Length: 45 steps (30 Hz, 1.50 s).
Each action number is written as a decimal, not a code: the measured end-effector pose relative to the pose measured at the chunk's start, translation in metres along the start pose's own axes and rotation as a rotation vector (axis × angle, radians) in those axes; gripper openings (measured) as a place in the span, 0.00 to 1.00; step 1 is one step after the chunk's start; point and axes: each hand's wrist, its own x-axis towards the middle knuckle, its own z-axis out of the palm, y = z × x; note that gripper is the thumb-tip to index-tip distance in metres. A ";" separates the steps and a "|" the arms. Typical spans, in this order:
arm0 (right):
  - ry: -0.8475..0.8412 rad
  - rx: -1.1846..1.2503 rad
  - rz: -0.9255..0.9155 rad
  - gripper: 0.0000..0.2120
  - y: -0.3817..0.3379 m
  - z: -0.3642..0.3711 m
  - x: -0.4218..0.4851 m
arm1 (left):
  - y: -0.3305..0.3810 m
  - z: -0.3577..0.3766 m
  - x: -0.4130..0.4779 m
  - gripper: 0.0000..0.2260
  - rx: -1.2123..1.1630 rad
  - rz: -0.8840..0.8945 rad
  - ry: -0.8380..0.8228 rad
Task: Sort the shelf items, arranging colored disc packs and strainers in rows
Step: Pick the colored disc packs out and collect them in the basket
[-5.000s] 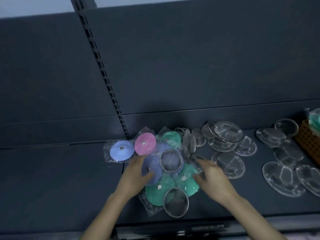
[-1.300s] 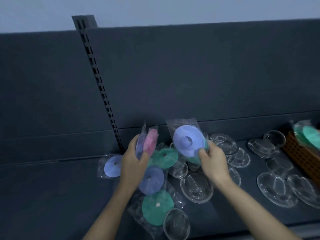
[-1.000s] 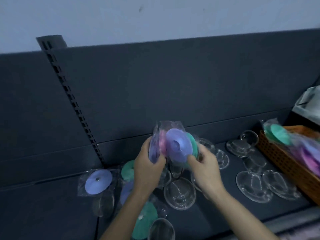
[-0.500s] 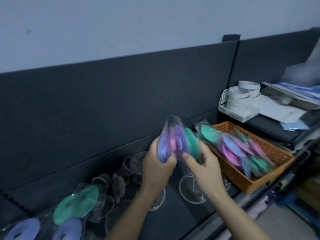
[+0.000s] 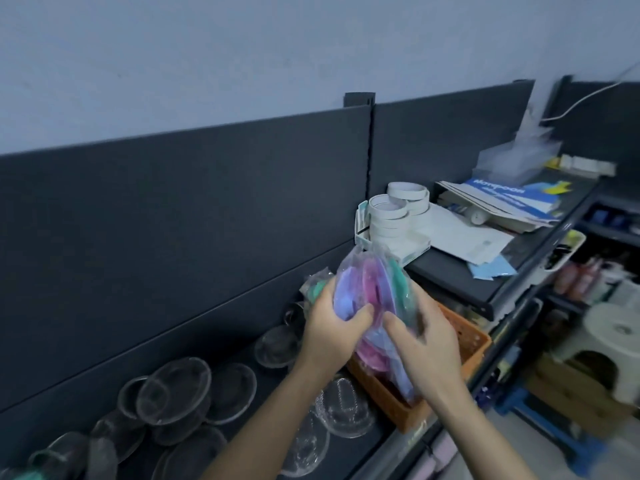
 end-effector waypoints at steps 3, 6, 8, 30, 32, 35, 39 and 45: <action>-0.021 -0.161 0.008 0.27 0.021 -0.019 0.016 | -0.009 0.026 0.021 0.16 0.048 -0.007 -0.022; -0.074 -0.230 -0.006 0.23 0.041 -0.034 0.026 | -0.021 0.044 0.036 0.18 0.150 -0.015 -0.074; -0.143 -0.329 0.045 0.26 0.060 -0.040 0.029 | -0.032 0.050 0.042 0.29 0.313 0.000 -0.080; -0.475 -0.802 0.152 0.32 0.100 -0.016 0.027 | -0.076 0.033 0.056 0.27 0.935 -0.071 -0.126; -0.400 -0.746 0.139 0.33 0.089 -0.021 0.029 | -0.064 0.028 0.049 0.31 0.878 0.023 -0.082; -0.337 -0.739 0.081 0.39 0.067 -0.016 0.022 | -0.047 0.010 0.032 0.32 0.790 0.093 -0.041; -0.357 -0.625 -0.092 0.30 0.037 0.014 0.004 | -0.039 -0.028 -0.002 0.26 0.758 0.128 -0.016; -0.525 -0.577 -0.253 0.21 0.010 0.083 -0.028 | -0.045 -0.107 -0.066 0.24 0.810 0.043 0.103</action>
